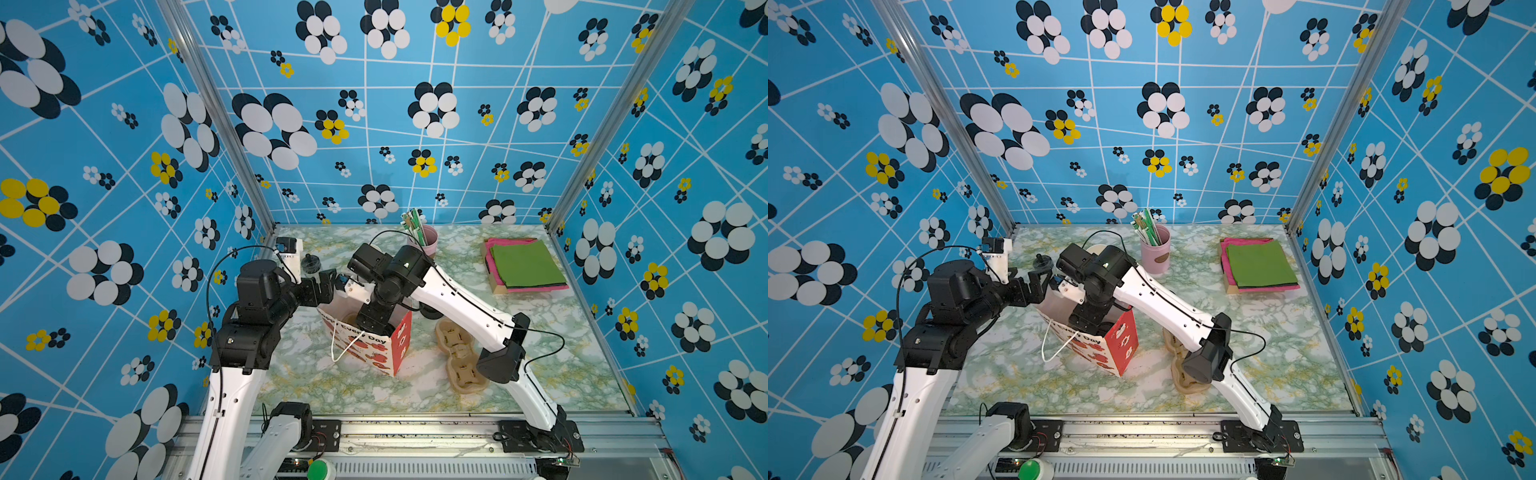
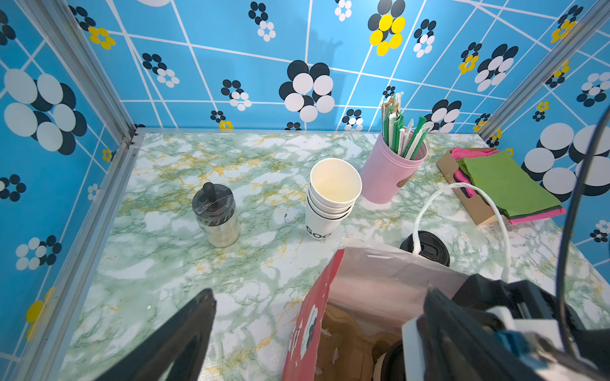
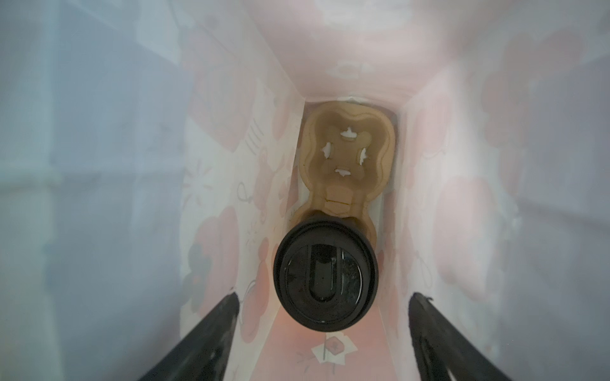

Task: Pack the takeout coffee
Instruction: 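Open the right gripper and lift it off the cup lid, then swing the right gripper toward the pink straw cup while the left gripper releases the bag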

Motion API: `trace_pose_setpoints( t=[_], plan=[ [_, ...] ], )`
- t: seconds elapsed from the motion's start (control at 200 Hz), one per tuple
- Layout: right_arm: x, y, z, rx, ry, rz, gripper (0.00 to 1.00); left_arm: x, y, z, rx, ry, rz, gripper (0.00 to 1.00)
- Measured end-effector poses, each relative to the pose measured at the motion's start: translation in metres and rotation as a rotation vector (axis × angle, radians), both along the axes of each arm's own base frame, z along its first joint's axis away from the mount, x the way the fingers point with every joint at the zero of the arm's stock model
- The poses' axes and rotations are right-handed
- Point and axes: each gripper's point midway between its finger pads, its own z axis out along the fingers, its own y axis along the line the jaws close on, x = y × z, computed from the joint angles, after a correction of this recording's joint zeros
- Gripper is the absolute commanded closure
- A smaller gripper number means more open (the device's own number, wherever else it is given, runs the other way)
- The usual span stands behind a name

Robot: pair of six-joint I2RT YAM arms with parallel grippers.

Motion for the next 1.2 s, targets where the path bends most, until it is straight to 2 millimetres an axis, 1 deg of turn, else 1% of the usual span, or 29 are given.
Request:
trace_pose_setpoints(
  t=[0.1,0.2,0.27,0.375,0.47,0.55,0.61,0.75,0.95,1.089,1.164,1.204],
  plan=[
    [0.001,0.002,0.003,0.016,-0.009,0.000,0.21,-0.003,0.003,0.003,0.018,0.003,0.010,0.01],
    [0.003,0.006,0.014,0.053,-0.030,0.000,0.21,-0.006,0.005,0.007,0.038,0.012,0.015,0.01],
    [0.005,0.008,0.020,0.075,-0.043,0.001,0.21,-0.008,0.007,0.017,0.049,0.001,0.017,0.01],
    [0.005,0.009,0.025,0.090,-0.051,0.001,0.21,-0.011,0.008,0.037,0.061,-0.039,0.020,0.01],
    [0.007,0.012,0.029,0.107,-0.061,0.002,0.24,-0.014,0.008,0.051,0.064,-0.070,0.018,0.01],
    [0.008,0.014,0.032,0.124,-0.072,0.005,0.26,-0.017,0.008,0.057,0.063,-0.079,0.019,0.01],
    [0.009,0.016,0.039,0.147,-0.087,0.008,0.28,-0.018,0.008,0.059,0.063,-0.081,0.018,0.01],
    [0.008,0.015,0.072,0.229,-0.141,0.015,0.32,-0.022,0.007,0.061,0.060,-0.076,0.009,0.01],
    [0.002,0.003,0.137,0.381,-0.230,0.015,0.31,-0.023,-0.001,0.061,0.043,-0.050,-0.036,0.01],
    [-0.004,-0.014,0.182,0.479,-0.304,0.002,0.29,-0.020,-0.008,0.055,0.028,-0.014,-0.074,0.01],
    [-0.005,-0.028,0.201,0.516,-0.344,-0.016,0.27,-0.018,-0.011,0.048,0.023,0.021,-0.093,0.01],
    [-0.004,-0.036,0.207,0.532,-0.359,-0.029,0.27,-0.017,-0.013,0.044,0.020,0.037,-0.102,0.01]
  ],
)
